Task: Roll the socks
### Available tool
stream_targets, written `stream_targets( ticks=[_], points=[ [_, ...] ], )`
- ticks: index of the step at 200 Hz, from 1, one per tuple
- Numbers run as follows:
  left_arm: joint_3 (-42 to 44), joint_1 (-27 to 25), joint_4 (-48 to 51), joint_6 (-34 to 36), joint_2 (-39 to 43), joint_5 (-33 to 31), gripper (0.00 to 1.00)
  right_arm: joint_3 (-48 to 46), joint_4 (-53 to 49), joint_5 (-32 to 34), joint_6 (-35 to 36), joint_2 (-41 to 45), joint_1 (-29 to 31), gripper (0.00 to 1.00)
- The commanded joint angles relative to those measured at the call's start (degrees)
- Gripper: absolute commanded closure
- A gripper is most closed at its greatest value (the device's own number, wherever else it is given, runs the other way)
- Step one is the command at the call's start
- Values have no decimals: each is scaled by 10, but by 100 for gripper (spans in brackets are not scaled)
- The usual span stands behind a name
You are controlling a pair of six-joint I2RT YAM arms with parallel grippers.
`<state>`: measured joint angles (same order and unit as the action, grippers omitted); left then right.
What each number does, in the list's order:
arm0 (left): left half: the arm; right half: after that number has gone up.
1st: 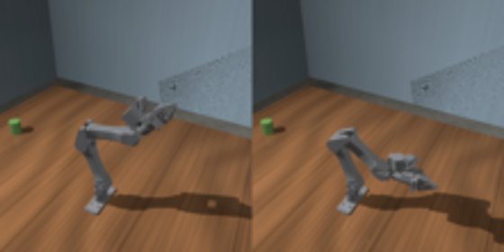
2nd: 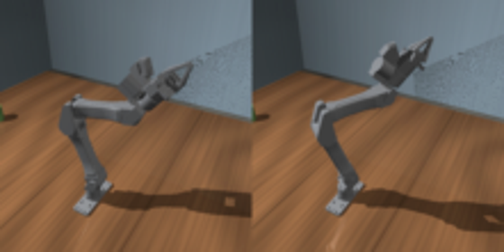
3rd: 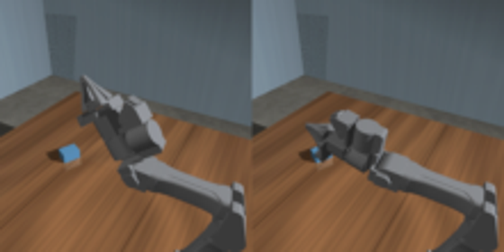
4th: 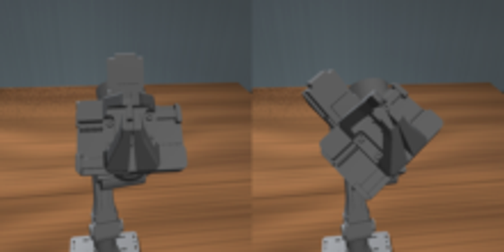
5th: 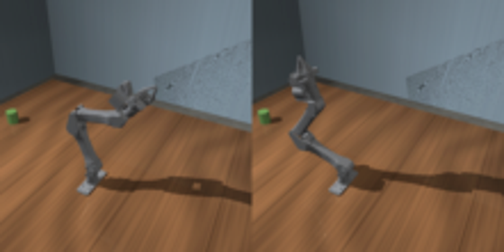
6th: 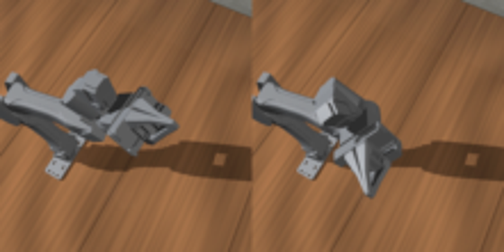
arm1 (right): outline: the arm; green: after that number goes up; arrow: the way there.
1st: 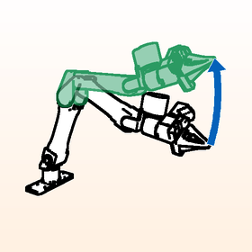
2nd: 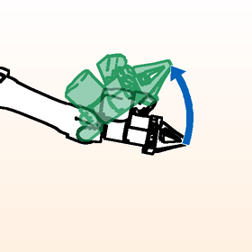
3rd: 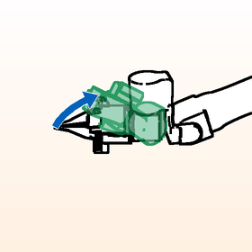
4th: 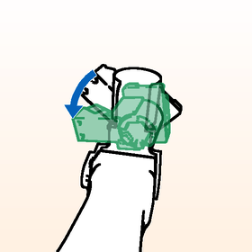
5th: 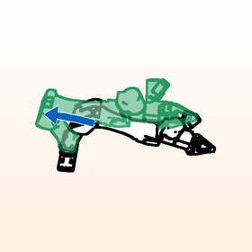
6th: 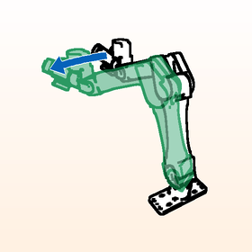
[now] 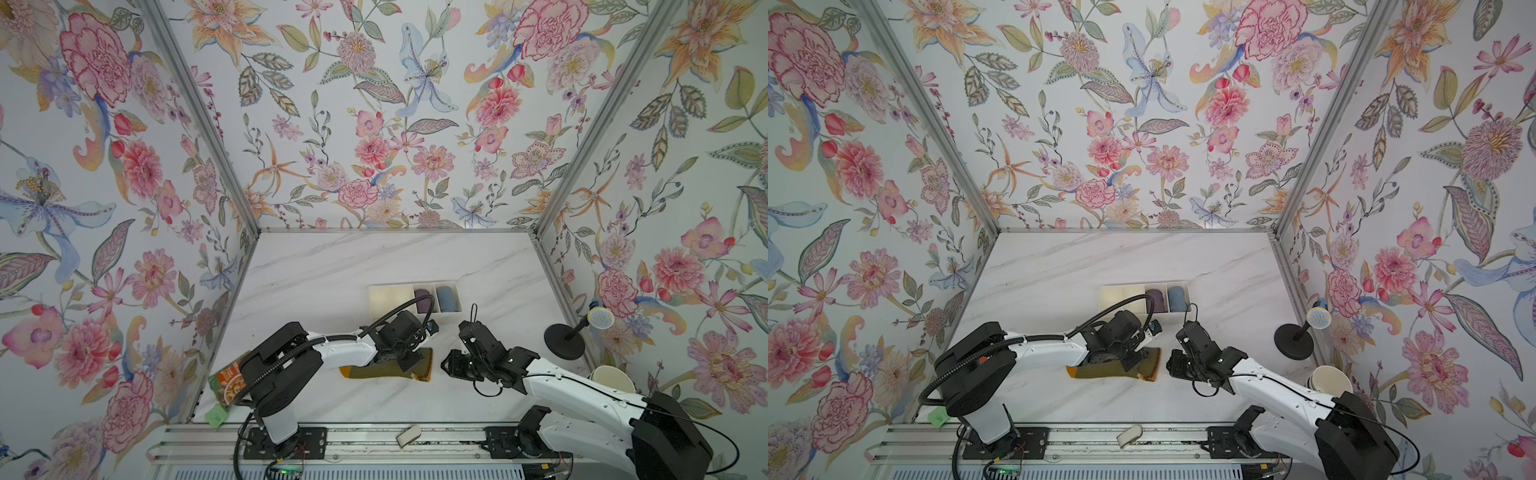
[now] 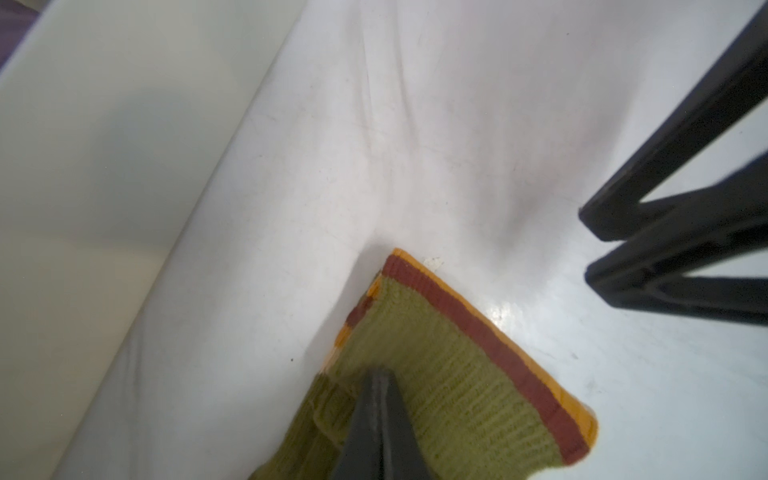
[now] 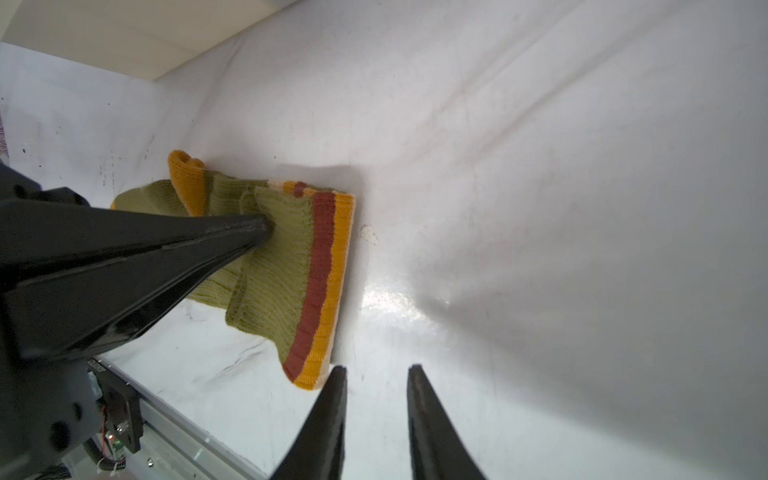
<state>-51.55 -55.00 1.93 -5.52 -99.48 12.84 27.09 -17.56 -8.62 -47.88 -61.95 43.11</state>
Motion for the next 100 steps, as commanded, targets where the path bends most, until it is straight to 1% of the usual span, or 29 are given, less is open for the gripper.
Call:
stream_targets(
  ticks=[1,35,100],
  points=[
    [19,6,19,-11,2,0,100,-14,36,-24,-18,0,6,69],
    [31,7,13,-16,8,7,100,-40,106,-49,-46,-11,15,66],
    [47,13,5,-22,19,16,100,-43,153,-51,-58,-55,32,66]
  ],
)
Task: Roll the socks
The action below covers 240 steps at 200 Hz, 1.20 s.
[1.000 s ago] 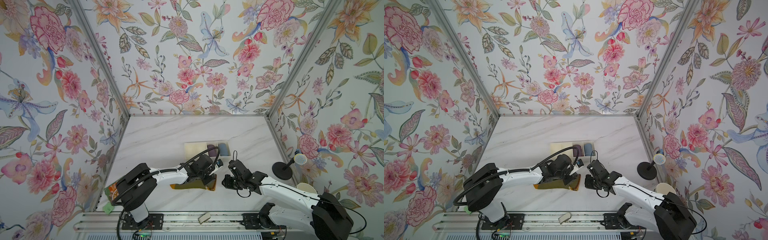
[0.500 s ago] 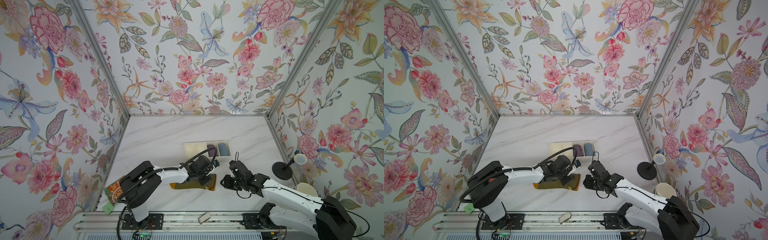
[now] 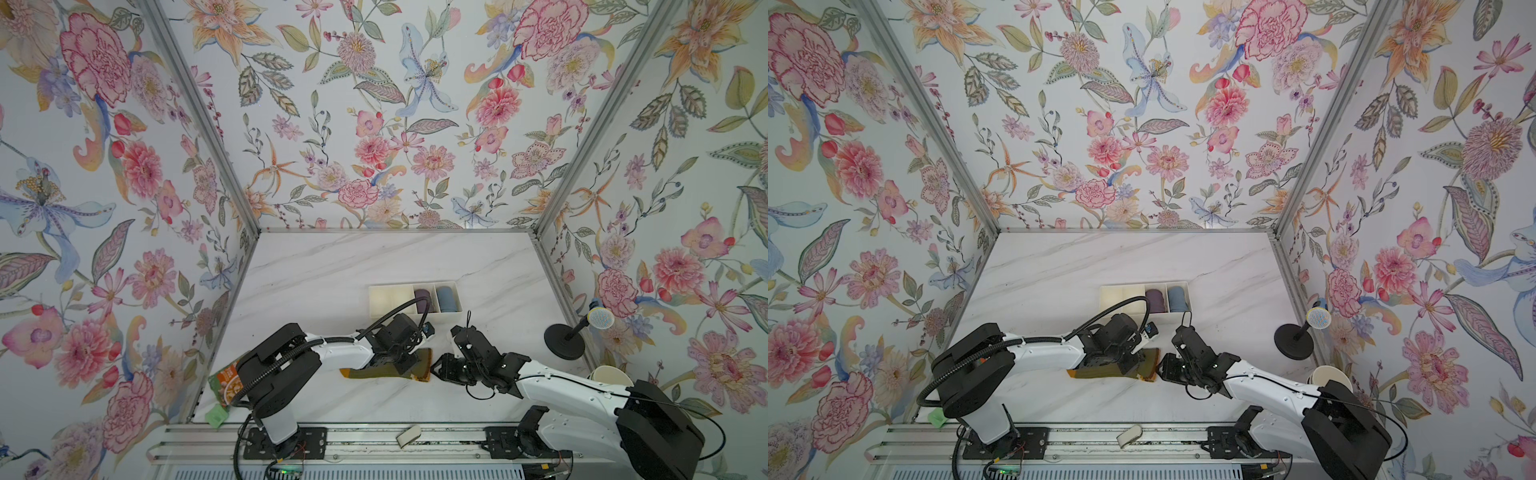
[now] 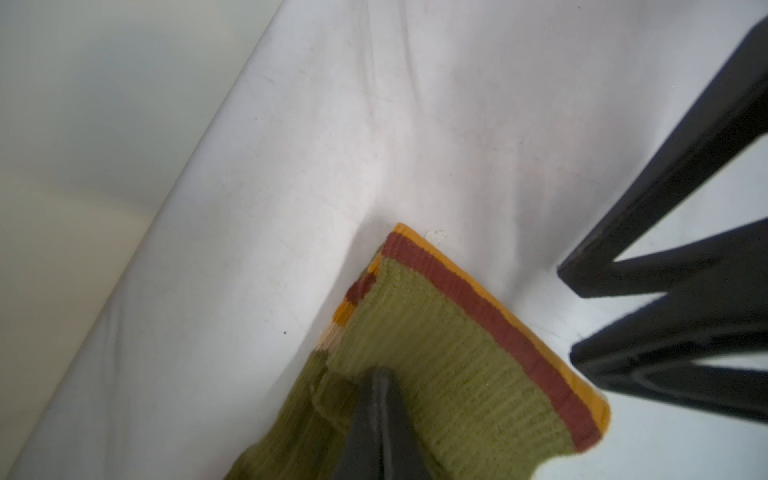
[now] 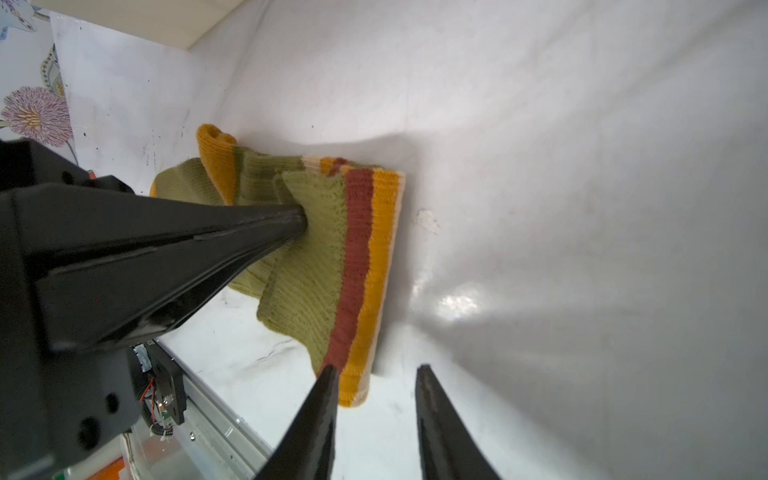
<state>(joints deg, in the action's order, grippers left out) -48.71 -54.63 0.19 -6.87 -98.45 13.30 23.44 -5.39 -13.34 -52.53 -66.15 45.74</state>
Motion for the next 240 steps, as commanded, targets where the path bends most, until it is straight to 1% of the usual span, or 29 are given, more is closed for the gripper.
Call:
stream_targets(
  ticks=[1,98,240],
  points=[
    [18,9,22,-9,9,12,100,-6,32,-4,-12,-13,6,66],
    [33,14,-2,-20,13,33,100,-23,73,-5,-26,-29,11,66],
    [50,23,-21,-30,15,52,100,-35,137,-5,-41,-87,19,67]
  ],
)
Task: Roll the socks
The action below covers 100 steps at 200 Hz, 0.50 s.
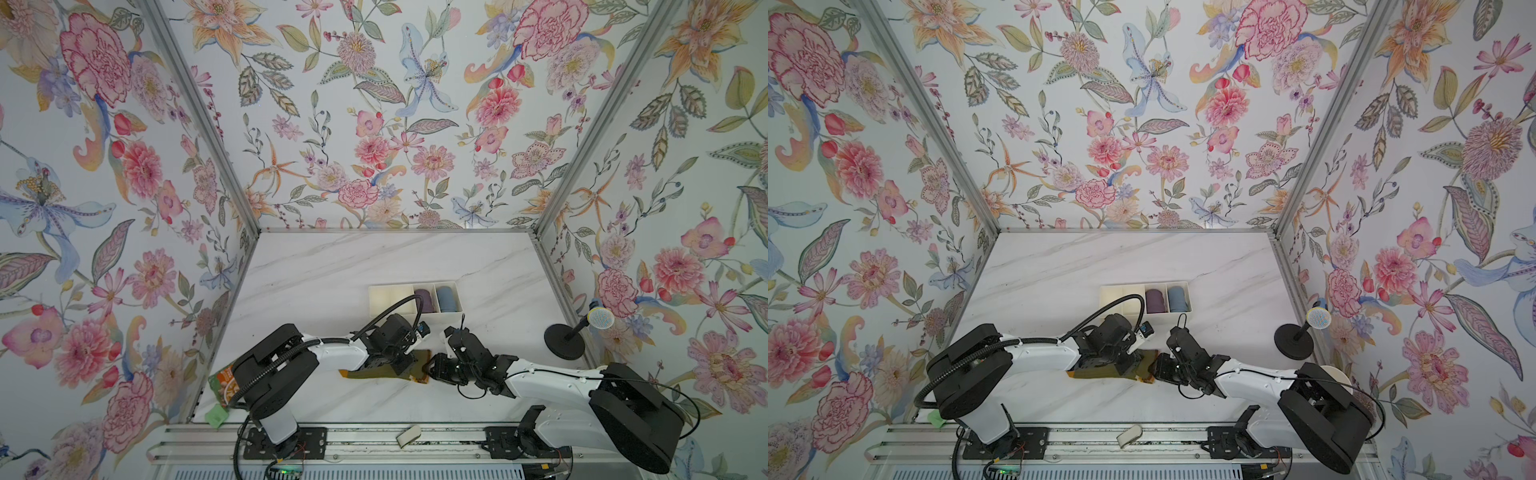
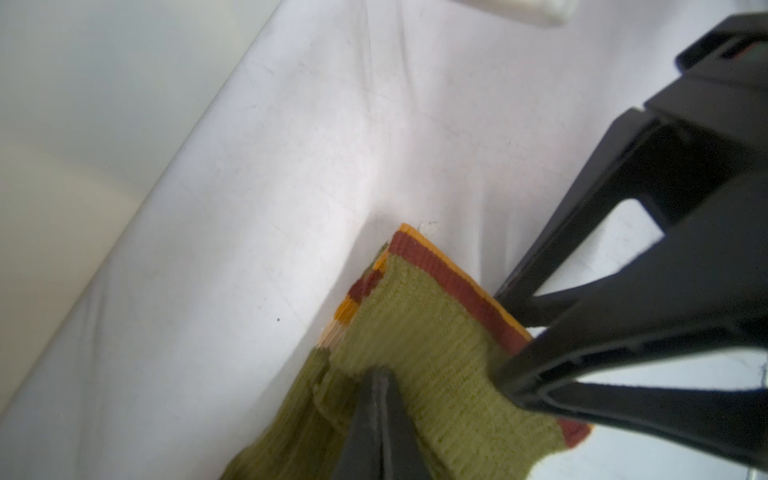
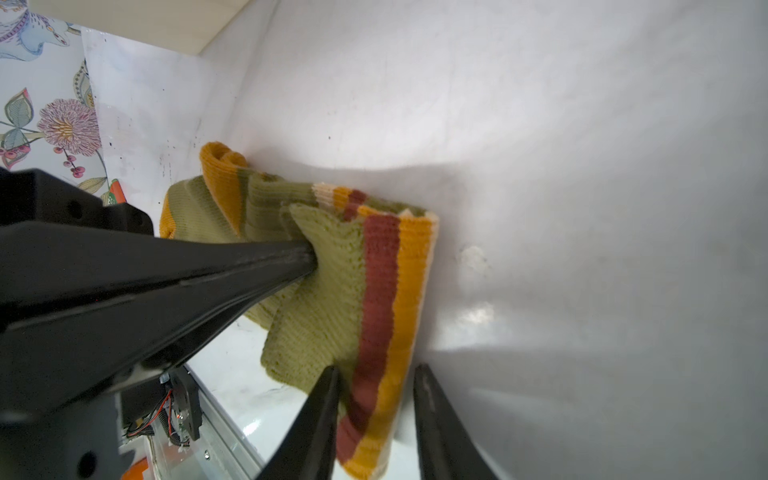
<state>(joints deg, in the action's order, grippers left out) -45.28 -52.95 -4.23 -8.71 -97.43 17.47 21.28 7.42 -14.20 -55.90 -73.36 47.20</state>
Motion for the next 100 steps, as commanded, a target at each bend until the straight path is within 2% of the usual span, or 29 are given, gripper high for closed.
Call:
stream_targets(
  ticks=[1,67,100],
  points=[
    [16,7,24,-11,5,11,100,-14,9,4,-8,-15,4,67],
    [24,12,11,-17,7,21,100,-22,40,13,-9,-24,-3,69],
    [26,15,4,-20,7,25,100,-18,40,18,-1,-23,-4,82]
  ],
)
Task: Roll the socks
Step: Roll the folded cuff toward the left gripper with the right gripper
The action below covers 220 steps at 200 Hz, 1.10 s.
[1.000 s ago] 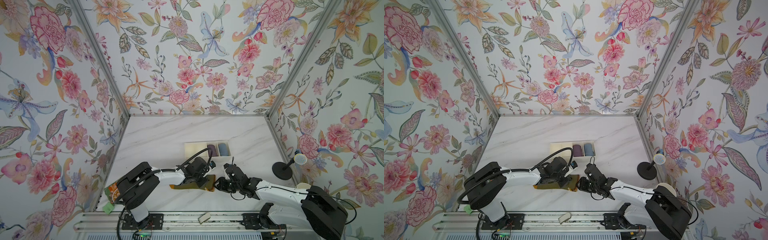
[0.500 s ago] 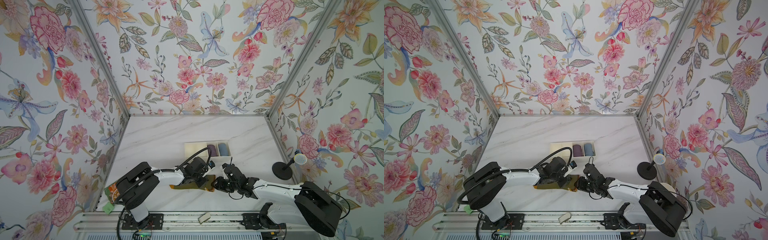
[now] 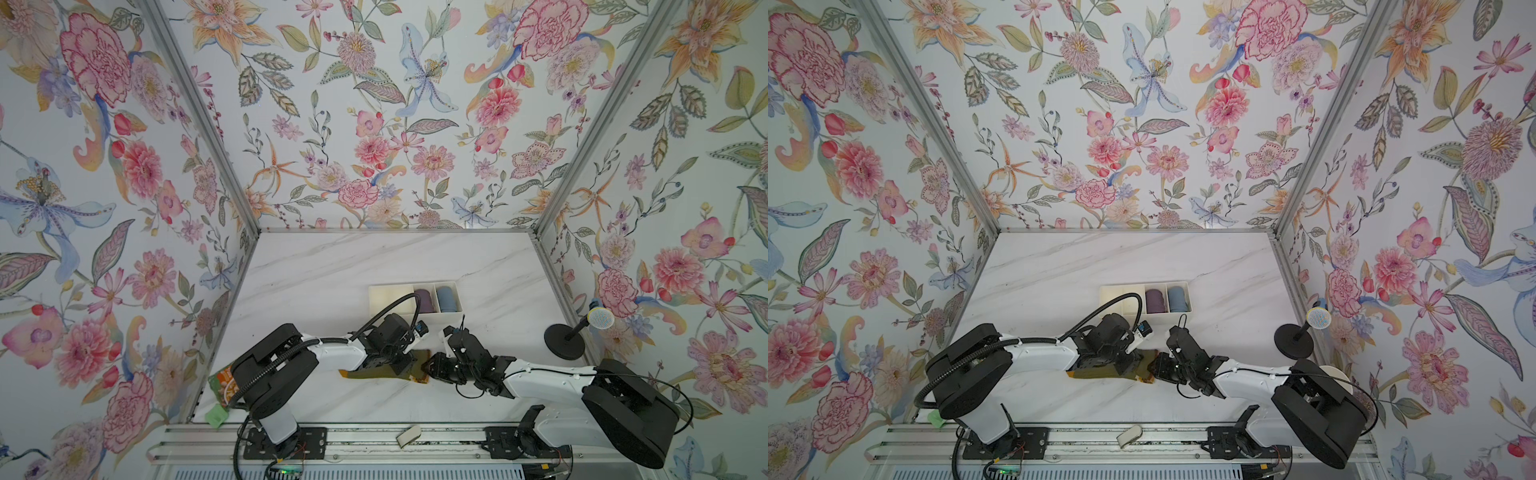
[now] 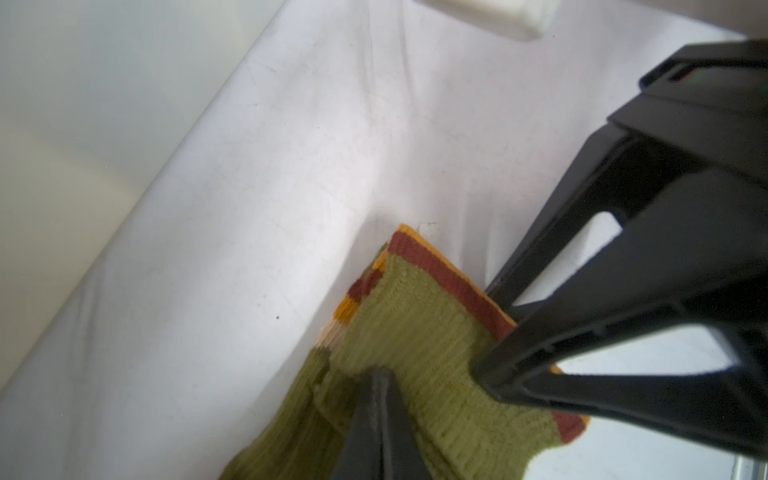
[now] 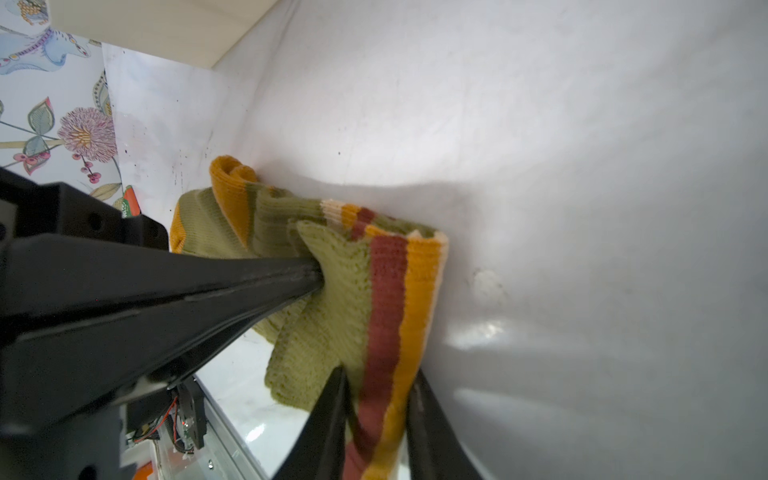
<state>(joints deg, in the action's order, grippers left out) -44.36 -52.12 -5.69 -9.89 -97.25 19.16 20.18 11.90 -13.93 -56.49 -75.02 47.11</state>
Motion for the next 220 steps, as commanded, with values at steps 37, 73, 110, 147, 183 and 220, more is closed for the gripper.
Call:
stream_targets(
  ticks=[37,73,110,147,183,220],
  points=[
    [15,14,6,-18,16,21,100,10,-52,39,30,8,-2,90],
    [9,26,8,-26,38,31,100,45,-136,62,68,22,-2,92],
    [10,41,21,-29,72,33,100,72,-201,79,92,26,-4,92],
    [36,55,44,-26,109,20,100,105,-266,106,117,25,-2,92],
    [54,57,42,-39,119,12,100,137,-314,131,136,20,2,92],
    [64,61,38,-63,133,12,100,175,-380,176,154,9,10,92]
  ],
)
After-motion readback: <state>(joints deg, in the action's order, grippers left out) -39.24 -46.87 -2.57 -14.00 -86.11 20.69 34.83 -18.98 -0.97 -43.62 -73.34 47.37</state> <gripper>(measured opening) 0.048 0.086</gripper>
